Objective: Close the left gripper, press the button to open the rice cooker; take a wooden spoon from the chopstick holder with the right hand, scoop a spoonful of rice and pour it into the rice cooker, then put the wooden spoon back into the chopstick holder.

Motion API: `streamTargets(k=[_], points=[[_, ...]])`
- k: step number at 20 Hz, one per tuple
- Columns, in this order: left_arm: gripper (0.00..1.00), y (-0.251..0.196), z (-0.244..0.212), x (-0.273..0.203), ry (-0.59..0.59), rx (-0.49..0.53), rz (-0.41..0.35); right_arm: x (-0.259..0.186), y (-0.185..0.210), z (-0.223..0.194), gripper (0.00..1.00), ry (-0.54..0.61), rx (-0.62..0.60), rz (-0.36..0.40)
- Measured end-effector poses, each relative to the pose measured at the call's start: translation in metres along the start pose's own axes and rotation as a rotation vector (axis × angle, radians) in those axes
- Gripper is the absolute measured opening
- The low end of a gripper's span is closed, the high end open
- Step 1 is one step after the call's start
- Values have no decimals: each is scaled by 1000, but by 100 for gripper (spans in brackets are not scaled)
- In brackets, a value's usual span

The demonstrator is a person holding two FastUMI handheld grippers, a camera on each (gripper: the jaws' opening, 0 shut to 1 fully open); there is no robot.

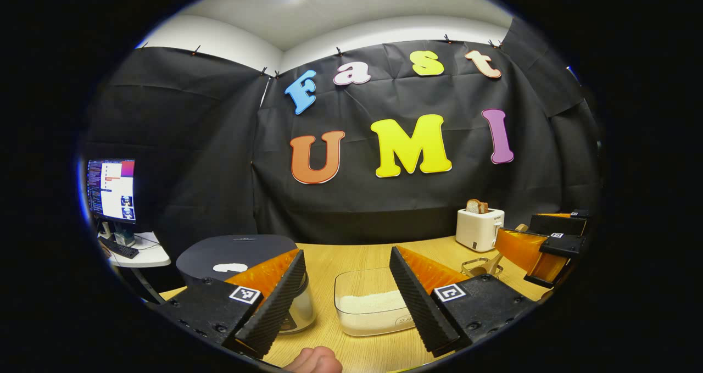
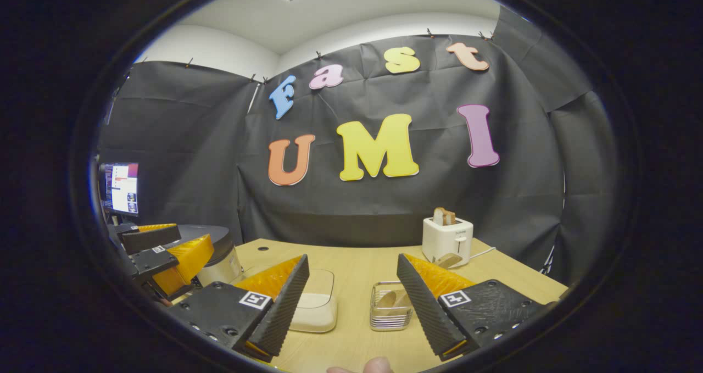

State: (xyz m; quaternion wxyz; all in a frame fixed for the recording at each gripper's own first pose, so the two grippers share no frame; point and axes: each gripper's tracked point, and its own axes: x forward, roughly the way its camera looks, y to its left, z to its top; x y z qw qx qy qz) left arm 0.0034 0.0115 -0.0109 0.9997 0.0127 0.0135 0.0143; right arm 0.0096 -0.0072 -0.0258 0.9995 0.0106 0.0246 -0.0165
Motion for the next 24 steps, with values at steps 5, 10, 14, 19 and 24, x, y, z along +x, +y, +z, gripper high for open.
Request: streamTargets(k=[5,10,14,19,24], points=[[99,-5,2,-3,0,-23,-5,-2,-4,2,92,-4,3,-11],[98,-13,5,-3,-11,-41,-15,-7,-24,8,95,-8,-13,-40],[98,-15,9,-5,-23,-46,5,-11,-39,11,95,-20,-13,-52],[98,-26,12,-13,-28,-55,11,-13,-52,6,96,6,7,-34],[98,-13,5,-17,14,-98,53,-15,-52,-13,95,39,35,14]])
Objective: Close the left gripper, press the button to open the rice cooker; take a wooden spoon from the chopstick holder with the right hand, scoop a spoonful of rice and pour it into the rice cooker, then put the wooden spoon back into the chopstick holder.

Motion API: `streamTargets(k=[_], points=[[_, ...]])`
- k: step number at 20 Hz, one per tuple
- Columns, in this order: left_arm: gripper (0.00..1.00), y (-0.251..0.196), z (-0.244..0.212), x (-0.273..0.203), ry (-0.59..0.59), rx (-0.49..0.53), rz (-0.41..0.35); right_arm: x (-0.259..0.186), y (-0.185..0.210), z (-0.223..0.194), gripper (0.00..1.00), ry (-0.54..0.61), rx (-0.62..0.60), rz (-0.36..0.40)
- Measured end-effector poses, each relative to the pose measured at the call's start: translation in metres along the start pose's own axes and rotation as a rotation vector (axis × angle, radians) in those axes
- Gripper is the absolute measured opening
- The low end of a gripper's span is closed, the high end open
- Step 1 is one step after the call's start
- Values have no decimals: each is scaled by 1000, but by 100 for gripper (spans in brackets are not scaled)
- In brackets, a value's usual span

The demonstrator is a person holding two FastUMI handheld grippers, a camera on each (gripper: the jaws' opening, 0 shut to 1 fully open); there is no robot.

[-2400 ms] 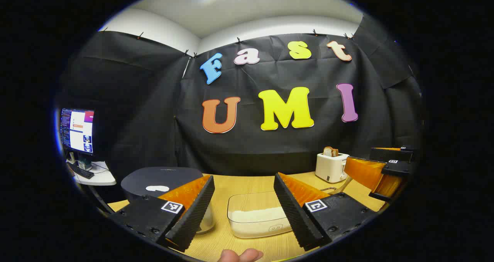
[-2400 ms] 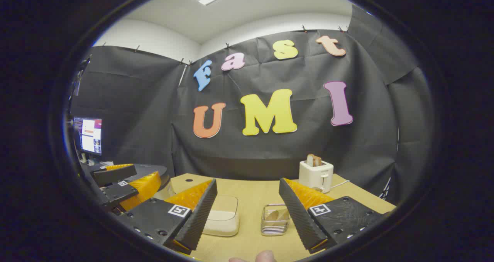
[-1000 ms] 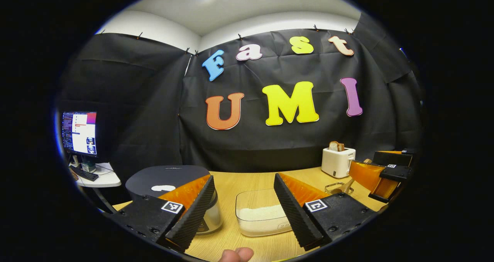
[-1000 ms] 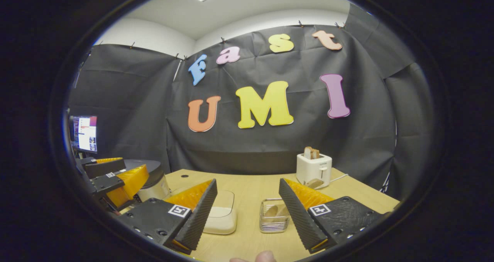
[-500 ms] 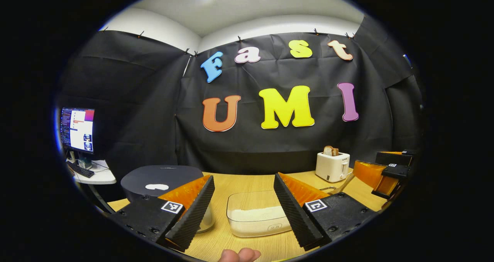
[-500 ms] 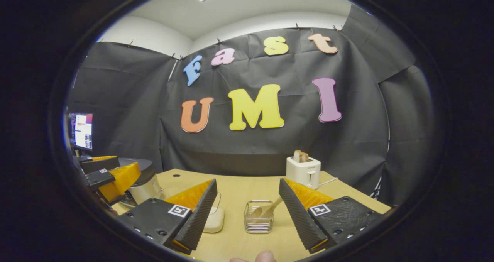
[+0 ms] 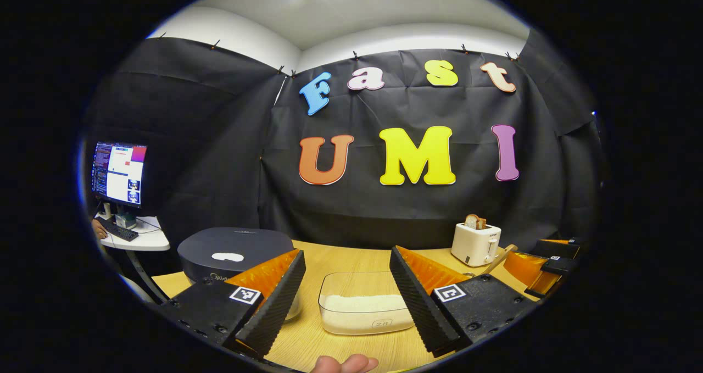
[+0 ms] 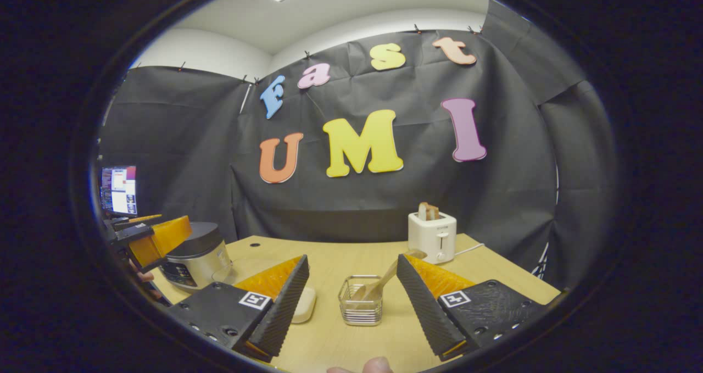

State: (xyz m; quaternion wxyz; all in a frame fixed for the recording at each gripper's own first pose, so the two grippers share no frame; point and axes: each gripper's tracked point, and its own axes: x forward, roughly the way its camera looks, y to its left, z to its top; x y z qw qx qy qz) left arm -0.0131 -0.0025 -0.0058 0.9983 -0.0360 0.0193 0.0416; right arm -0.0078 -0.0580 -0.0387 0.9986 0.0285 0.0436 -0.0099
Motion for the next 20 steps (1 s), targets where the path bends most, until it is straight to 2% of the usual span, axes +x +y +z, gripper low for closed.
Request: streamTargets(k=[1,2,3,4,5,8,9,10,11,12,13,15,16,17,19,20], points=[[98,10,-4,-1,20,15,19,-1,-2,3,92,-7,2,4],[99,22,-5,-1,35,32,43,-2,-3,7,96,-20,0,7],[99,32,-5,-2,53,43,55,-1,-2,8,95,-29,-4,14],[99,36,-6,-3,76,48,49,0,0,8,91,-33,-12,27],[99,41,-5,-5,96,49,46,1,2,5,95,-28,-26,43],[98,69,4,-7,141,71,55,4,4,-4,96,-6,-59,73],[99,80,8,-7,151,86,69,4,4,-5,92,-5,-64,80],[99,89,11,-5,165,95,83,3,2,-5,96,-12,-65,83],[98,98,13,-4,178,94,100,3,-1,-3,96,-26,-67,75],[98,107,17,-1,191,85,112,3,-5,0,91,-40,-80,63],[98,115,20,3,199,76,123,4,-7,1,95,-51,-92,57],[93,126,17,14,242,53,129,4,-9,4,96,-61,-99,60],[87,130,11,19,277,36,126,3,-10,6,92,-71,-99,60],[83,134,5,24,322,16,128,2,-14,9,95,-87,-108,50],[75,141,-6,33,404,-8,132,3,-22,15,92,-126,-129,19],[68,145,-11,35,441,-14,140,4,-23,15,95,-130,-130,16]])
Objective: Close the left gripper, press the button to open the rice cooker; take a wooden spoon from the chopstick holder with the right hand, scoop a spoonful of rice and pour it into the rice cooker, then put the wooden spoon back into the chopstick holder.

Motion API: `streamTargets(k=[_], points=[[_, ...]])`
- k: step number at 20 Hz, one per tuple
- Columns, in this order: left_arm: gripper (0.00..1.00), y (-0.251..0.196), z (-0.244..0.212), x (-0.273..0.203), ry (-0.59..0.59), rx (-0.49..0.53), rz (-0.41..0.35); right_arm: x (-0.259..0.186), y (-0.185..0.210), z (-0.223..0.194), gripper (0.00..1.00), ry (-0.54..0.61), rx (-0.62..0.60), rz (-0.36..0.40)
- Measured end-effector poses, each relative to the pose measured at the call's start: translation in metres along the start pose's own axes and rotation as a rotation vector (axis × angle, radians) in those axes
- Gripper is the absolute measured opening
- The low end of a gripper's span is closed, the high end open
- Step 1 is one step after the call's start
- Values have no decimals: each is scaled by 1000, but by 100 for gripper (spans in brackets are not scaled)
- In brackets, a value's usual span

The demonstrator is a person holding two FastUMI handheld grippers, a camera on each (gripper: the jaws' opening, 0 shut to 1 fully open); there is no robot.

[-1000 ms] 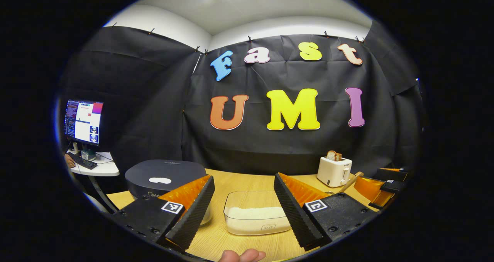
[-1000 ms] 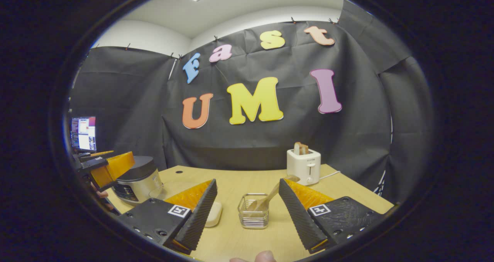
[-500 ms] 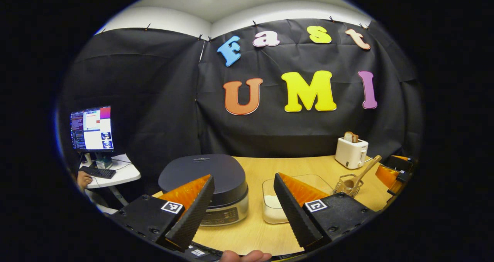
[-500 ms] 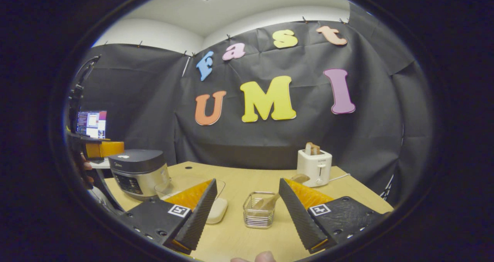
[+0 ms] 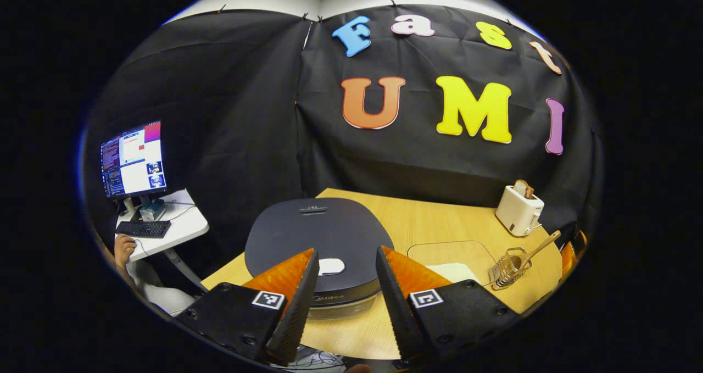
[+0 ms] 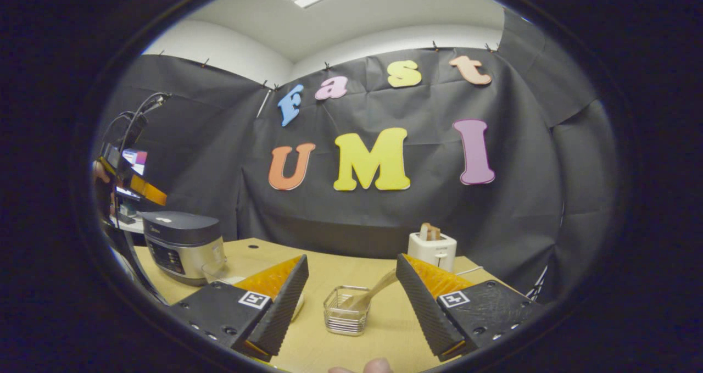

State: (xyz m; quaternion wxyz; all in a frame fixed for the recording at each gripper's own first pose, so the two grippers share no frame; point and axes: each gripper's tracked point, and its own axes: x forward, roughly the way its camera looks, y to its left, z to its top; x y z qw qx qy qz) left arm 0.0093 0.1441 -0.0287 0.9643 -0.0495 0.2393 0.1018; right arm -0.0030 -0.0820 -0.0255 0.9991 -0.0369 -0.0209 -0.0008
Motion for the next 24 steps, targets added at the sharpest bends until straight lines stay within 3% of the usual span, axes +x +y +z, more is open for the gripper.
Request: streamTargets(k=[3,4,6,10,17,21,24], points=[[44,7,-1,13,69,6,23,5,2,-6,93,15,24,13],[31,12,-2,18,88,6,36,5,1,-7,93,19,28,11],[18,15,-6,25,135,-8,45,4,-13,-6,95,-3,16,-32],[5,15,-21,37,229,-107,32,9,-18,-9,94,-24,27,-60],[3,24,-30,39,274,-100,107,14,-15,-16,96,-26,48,-51],[3,27,-31,40,261,-11,173,18,-15,-26,94,-14,69,-49],[3,23,-27,40,241,-38,184,20,-19,-29,95,10,80,-52]])
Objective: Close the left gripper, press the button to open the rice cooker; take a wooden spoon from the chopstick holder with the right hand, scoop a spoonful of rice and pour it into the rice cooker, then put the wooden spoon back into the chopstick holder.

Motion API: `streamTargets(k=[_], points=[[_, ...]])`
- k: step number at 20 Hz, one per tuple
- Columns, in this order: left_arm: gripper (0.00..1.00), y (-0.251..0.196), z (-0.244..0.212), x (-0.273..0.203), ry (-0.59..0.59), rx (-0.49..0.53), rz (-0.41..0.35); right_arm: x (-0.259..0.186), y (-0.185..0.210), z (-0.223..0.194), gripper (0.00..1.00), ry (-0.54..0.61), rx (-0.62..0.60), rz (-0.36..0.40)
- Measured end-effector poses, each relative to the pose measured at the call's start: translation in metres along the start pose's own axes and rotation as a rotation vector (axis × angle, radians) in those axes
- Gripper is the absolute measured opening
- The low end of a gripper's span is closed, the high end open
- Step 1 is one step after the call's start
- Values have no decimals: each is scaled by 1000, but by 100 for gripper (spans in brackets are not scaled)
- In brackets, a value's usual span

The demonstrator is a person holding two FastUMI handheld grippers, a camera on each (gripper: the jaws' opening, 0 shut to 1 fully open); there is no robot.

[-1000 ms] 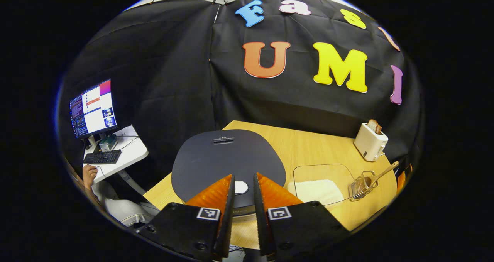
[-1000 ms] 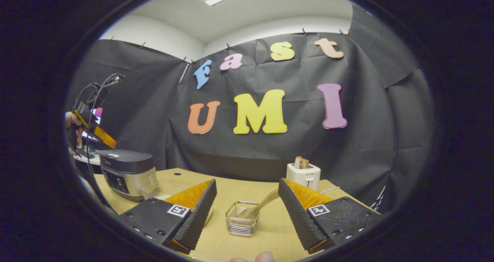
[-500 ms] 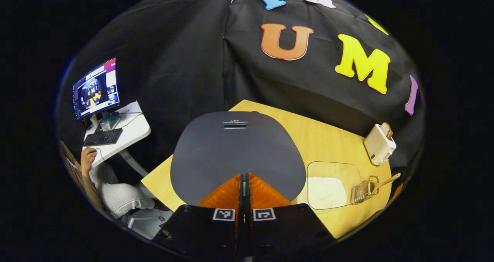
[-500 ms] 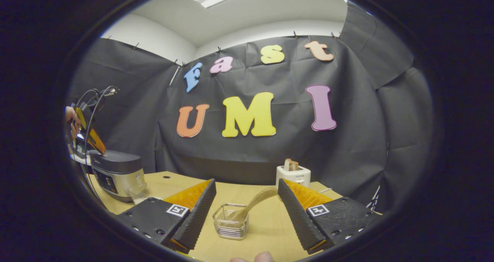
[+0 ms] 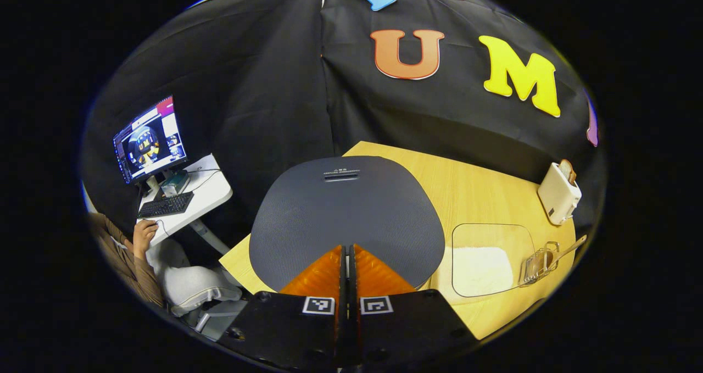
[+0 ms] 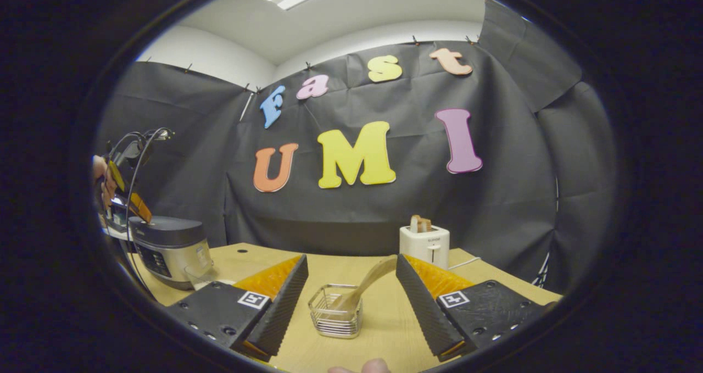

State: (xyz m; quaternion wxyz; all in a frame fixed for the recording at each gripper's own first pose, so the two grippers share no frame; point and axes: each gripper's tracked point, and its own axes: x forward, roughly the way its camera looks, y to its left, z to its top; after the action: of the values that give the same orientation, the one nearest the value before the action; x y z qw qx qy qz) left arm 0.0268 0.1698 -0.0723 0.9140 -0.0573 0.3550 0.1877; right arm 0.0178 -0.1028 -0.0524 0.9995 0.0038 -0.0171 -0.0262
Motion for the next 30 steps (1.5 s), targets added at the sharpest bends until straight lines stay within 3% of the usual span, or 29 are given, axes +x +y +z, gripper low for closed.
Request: streamTargets(k=[3,6,7,9,12,16,17,21,22,24,25,27,28,30], points=[[4,1,10,-5,-59,3,-1,-1,-12,8,95,-18,2,-24],[3,2,42,-17,-208,47,23,-2,-17,11,92,-17,19,-33],[6,4,57,-26,-268,69,45,-2,-19,10,96,-16,22,-37],[43,18,90,-40,-398,113,113,-4,-21,12,92,-17,21,-41],[99,15,121,-61,-528,67,103,-7,-25,16,96,-21,18,-50],[98,14,124,-81,-585,121,105,-11,-34,18,96,-23,-6,-68],[98,8,118,-83,-590,132,91,-11,-37,18,91,-23,-11,-76],[99,-6,91,-92,-633,152,65,-11,-41,16,96,-4,-1,-80],[99,-9,87,-96,-653,155,62,-12,-44,15,92,1,-5,-85],[96,-16,76,-102,-681,143,44,-11,-49,8,96,25,3,-87],[99,-20,69,-103,-689,129,30,-10,-50,3,92,44,9,-88],[99,-28,58,-105,-699,101,2,-10,-53,-4,96,76,13,-92],[99,-30,55,-106,-715,96,-2,-9,-52,-8,92,91,14,-90],[99,-28,49,-104,-739,93,9,-6,-49,-20,96,131,16,-81]])
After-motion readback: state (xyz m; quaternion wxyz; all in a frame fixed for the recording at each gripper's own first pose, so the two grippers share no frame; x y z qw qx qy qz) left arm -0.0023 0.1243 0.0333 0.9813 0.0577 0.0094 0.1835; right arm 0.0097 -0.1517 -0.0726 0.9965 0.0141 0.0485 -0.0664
